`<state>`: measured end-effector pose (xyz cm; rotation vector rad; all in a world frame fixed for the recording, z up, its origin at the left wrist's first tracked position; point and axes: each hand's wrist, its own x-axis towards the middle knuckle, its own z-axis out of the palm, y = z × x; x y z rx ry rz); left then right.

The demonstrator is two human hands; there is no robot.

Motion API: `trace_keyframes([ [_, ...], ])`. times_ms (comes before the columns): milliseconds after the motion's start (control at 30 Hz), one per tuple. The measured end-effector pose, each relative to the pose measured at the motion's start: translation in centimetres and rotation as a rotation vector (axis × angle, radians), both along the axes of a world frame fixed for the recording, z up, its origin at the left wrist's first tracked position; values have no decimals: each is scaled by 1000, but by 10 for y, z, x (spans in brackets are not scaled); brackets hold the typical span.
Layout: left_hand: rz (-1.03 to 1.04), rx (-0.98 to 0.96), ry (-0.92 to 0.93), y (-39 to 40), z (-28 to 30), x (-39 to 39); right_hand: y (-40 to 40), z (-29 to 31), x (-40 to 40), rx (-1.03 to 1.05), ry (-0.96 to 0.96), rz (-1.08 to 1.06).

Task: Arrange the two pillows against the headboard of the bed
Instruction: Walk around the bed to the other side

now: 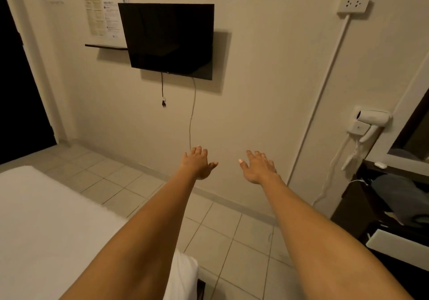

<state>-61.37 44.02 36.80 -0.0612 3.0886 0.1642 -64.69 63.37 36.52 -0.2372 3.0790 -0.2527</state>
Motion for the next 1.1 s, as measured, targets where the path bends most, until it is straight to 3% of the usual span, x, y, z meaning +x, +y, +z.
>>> trace_keyframes([
  [500,91,17,-13,54,-5,-202,42,3,-225,1,-10,93],
  [1100,379,-13,33,-106,26,-410,-117,34,-480,38,-16,364],
])
